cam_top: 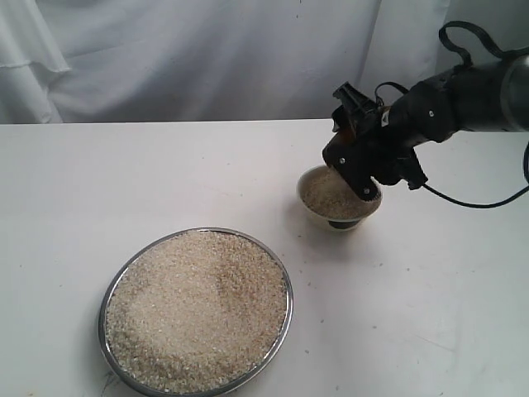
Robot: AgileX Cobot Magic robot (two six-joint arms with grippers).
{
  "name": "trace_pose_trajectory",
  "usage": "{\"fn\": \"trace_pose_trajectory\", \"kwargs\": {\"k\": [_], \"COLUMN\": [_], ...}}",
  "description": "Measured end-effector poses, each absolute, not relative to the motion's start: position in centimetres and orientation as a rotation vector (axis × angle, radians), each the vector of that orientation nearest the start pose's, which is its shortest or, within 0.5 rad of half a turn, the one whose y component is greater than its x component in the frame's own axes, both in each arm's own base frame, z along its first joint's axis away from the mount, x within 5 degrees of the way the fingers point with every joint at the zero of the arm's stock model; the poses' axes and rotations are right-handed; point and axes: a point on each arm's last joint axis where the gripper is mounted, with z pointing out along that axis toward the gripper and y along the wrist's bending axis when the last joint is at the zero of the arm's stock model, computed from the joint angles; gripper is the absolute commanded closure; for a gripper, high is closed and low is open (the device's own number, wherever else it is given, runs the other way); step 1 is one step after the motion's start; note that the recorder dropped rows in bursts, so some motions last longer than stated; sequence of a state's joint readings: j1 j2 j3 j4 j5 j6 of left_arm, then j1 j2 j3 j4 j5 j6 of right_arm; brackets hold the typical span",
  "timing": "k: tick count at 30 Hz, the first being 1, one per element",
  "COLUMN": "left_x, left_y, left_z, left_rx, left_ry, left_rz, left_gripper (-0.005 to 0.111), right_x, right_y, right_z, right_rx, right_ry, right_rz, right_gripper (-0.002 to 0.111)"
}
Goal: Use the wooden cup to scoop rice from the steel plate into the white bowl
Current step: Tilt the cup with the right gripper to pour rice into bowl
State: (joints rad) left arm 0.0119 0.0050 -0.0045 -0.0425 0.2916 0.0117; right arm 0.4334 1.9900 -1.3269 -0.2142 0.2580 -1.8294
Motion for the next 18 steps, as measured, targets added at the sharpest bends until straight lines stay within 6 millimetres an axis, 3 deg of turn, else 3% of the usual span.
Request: {"fn": "trace_pose_trajectory", "kwargs": {"k": [9, 18], "left_x": [5.5, 5.5], "left_y": [0.0, 0.0], "left_z": [18.8, 18.8], "left_rx": [-0.028, -0.028], "left_ry": [1.775, 1.775], "left_rz": [-0.023, -0.023], "left_gripper": [0.107, 0.107], "right_x": [39.6, 39.3], "right_y": [17.8, 17.9], "right_z": [18.2, 20.0], "right_rx": [-2.452, -2.436], "right_ry": [0.774, 0.720], "right_rz": [-0.826, -0.880], "right_gripper": [0.108, 0.108]}}
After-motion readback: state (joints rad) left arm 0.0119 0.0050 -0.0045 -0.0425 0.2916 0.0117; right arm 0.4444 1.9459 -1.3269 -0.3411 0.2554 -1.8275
